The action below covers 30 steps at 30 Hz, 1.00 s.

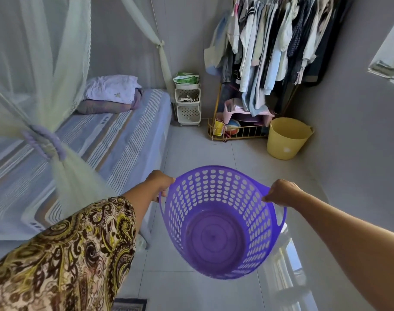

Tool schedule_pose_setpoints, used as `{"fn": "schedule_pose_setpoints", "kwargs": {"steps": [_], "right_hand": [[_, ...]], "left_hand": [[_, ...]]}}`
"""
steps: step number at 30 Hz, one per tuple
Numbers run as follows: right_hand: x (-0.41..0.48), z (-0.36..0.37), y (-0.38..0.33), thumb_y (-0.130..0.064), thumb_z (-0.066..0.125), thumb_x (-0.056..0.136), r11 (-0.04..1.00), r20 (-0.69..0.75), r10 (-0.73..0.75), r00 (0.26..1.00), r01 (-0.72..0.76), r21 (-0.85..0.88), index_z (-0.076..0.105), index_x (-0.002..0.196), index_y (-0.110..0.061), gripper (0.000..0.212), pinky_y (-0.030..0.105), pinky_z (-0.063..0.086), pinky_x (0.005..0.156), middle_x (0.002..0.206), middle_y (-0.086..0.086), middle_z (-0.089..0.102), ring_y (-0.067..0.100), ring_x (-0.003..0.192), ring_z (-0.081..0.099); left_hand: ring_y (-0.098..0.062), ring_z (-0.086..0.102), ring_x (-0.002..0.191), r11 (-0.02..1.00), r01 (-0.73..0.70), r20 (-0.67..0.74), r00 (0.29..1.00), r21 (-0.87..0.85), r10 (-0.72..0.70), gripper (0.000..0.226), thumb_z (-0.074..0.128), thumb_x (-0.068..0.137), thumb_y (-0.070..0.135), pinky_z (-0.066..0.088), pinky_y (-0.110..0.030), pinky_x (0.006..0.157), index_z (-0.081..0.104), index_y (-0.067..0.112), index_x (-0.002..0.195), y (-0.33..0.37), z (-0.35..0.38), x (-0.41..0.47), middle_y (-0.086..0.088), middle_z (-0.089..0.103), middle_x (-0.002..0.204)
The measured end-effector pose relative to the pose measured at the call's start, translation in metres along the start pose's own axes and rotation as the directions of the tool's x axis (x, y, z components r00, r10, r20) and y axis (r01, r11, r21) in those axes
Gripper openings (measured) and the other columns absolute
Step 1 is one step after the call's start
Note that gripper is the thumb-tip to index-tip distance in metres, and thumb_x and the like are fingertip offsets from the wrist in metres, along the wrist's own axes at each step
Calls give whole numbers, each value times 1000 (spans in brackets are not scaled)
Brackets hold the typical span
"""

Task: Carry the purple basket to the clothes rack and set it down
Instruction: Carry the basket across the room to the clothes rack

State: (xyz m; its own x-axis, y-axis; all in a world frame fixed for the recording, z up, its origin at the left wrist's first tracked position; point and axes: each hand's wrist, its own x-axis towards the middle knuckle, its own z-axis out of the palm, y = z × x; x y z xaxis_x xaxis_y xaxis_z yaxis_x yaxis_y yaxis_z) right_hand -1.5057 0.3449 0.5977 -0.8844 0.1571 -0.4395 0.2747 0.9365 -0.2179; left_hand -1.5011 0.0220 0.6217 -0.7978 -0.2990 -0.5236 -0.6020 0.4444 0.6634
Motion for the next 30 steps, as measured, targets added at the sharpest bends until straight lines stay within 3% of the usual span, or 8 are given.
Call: {"fn": "schedule_pose_setpoints", "kwargs": {"steps": [4, 7, 13, 22, 25, 30], "right_hand": [[58, -19, -25, -45, 69, 81, 1000, 17, 14, 1000, -14, -2, 67, 104, -4, 47, 19, 37, 55, 80, 4, 58, 17, 68, 54], [102, -33, -39, -44, 69, 81, 1000, 43, 23, 999, -23, -1, 67, 104, -5, 46, 19, 33, 46, 77, 3, 58, 13, 62, 52], [223, -70, -69, -45, 69, 81, 999, 66, 22, 998, -24, 23, 62, 100, -7, 43, 19, 34, 48, 64, -2, 54, 7, 54, 49], [387, -150, -102, -46, 68, 82, 1000, 58, -13, 998, 14, -18, 53, 88, -11, 39, 21, 31, 46, 62, -2, 50, 8, 54, 46], [431, -167, -114, -46, 68, 82, 999, 59, -4, 998, 6, -34, 54, 87, -11, 38, 21, 31, 44, 61, -2, 51, 8, 52, 46], [509, -187, -140, -50, 67, 81, 998, 56, 9, 998, -5, -69, 61, 103, -9, 47, 22, 31, 44, 65, -1, 48, 9, 54, 45]], "left_hand": [[-19, 55, 63, 1000, 14, -11, 1000, -2, -14, 28, 60, 93, 29, 51, -36, 70, 53, 6, 78, 34, -5, 60, -7, 56, 72], [-24, 60, 73, 1000, 17, -9, 1000, 6, -17, 27, 60, 93, 30, 50, -38, 77, 53, 6, 83, 58, -5, 102, -7, 54, 72], [-16, 51, 57, 998, 50, -56, 997, -46, -53, 33, 60, 93, 25, 45, -26, 57, 47, 12, 66, 119, 2, 202, -5, 55, 67], [-17, 51, 57, 994, 96, -86, 991, -61, -101, 30, 61, 92, 24, 44, -26, 54, 49, 10, 68, 227, 12, 322, -6, 55, 67], [-19, 54, 60, 994, 94, -68, 993, -63, -98, 31, 60, 92, 29, 48, -31, 61, 50, 9, 71, 254, 13, 357, -7, 56, 69], [-25, 57, 71, 993, 98, -68, 992, -68, -102, 27, 59, 93, 30, 47, -34, 71, 53, 4, 93, 295, 11, 430, -7, 55, 70]]}}
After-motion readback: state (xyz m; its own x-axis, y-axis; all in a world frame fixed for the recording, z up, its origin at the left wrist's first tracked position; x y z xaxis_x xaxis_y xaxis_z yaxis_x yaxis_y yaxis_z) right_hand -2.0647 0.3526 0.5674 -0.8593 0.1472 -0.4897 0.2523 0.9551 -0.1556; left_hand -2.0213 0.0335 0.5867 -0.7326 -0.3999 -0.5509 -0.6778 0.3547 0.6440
